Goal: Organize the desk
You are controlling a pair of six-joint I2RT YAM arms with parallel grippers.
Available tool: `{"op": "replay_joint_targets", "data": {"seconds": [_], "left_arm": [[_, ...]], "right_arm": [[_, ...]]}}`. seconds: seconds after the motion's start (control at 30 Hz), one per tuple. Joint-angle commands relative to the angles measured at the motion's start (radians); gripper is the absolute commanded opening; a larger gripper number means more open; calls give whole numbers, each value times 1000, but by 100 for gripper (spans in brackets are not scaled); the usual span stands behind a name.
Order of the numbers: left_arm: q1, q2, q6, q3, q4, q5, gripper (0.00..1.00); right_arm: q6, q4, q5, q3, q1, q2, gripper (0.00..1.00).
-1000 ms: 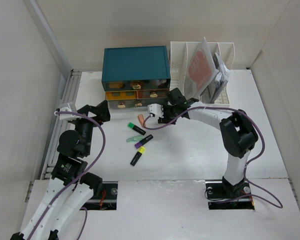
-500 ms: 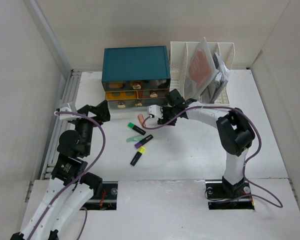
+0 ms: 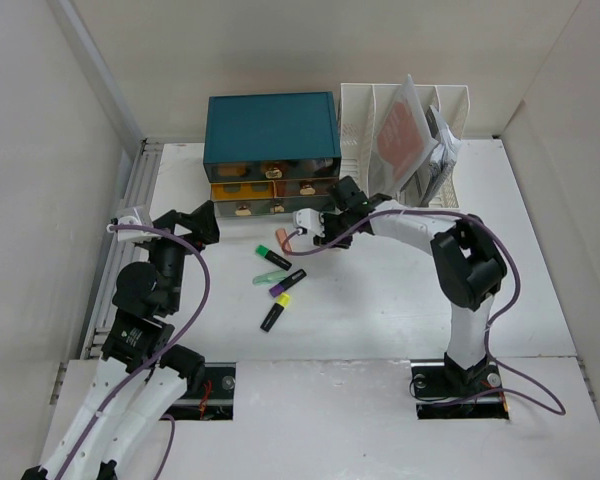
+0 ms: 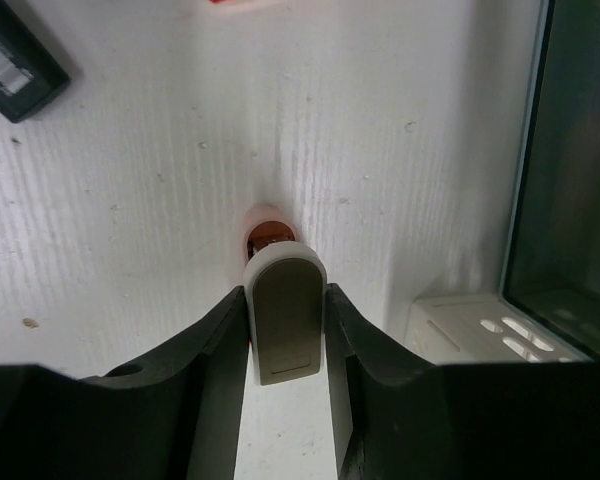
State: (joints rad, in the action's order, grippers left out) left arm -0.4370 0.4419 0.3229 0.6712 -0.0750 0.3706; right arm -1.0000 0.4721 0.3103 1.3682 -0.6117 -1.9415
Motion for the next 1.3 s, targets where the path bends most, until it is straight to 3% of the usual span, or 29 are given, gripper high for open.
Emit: {"op": "replay_joint_targets", "data": {"seconds": [0.0,0.2,0.43,0.8,1.27], "left_arm": [[1,-11,-12,7,-29,16,86],[1,-22,-12,7,-29,25,86],[1,-12,-21,7,-29,25,86],[1,17,-21,7,-29,44,86],[1,17,-30,7,-20,64,86]], "right_arm": [[23,32,53,62,-31,96,2],[60,88,88,279,-121,168,3],[130,68,87,528,-141,69,3],[150,-64,-26,661,-191,-72,3],[141,-135,-99,651,-229,-114,3]]}}
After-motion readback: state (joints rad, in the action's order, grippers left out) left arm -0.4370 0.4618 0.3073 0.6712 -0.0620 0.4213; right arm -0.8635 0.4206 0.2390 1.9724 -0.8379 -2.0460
